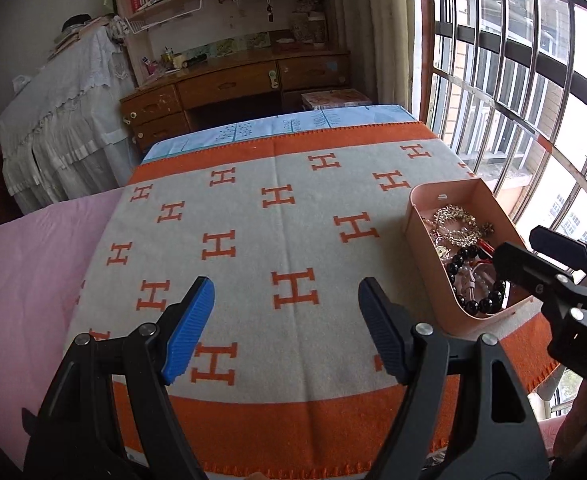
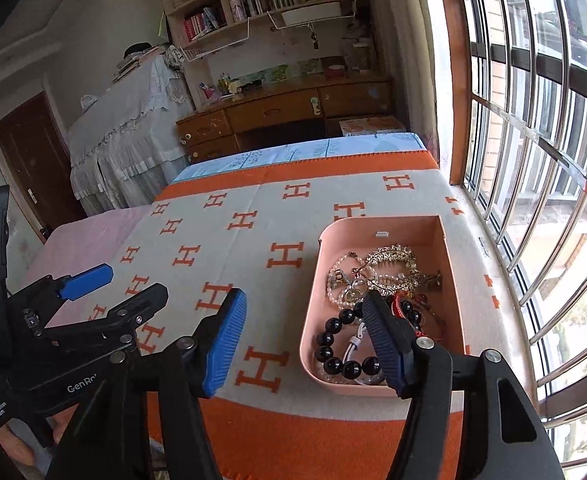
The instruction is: Organize jewelry
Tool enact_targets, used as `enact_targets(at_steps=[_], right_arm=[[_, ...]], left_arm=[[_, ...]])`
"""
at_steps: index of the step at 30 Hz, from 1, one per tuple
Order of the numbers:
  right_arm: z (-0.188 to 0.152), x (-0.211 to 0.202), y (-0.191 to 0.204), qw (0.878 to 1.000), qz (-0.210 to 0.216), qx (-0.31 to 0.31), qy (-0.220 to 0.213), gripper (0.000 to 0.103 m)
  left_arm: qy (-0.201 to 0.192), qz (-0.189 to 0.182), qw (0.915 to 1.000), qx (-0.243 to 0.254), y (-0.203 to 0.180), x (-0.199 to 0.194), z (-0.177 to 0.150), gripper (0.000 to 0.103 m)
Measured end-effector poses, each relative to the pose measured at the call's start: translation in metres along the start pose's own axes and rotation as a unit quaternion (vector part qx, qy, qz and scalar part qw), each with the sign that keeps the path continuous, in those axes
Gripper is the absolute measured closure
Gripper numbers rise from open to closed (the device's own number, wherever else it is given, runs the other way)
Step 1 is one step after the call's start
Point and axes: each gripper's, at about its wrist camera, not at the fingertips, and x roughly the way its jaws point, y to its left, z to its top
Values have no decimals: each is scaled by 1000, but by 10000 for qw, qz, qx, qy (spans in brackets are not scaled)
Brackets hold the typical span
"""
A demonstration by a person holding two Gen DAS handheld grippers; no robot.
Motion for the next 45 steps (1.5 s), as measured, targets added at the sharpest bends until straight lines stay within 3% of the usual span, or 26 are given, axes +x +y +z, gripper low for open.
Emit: enact_targets(at_steps=[4,11,19,24,30,45], right_arm=[[7,-28,17,9999,84,-46,-59,34],[12,-75,44,9995,37,-223,-202,30],[7,-120,59,9973,-256,-439,-521,20],[0,-140,56,9970,-302,-347,-616,17],[-6,-151,48,9977,-208,-235,-600,15],[-4,-134,38,9990,-110,-6,-422,15]], left_arm=[[-165,250,9994,-179,17,-25,4,26],[-312,-29,9984,-462,31,-60,11,24],[93,-415,9966,-699,22,-69,10,24],[-3,-335,9967,-739,13,-82,4,24],[-157,-330,9956,-863,13,-95,3,23],[97,-264,9973,-681,4,-85,1,18]])
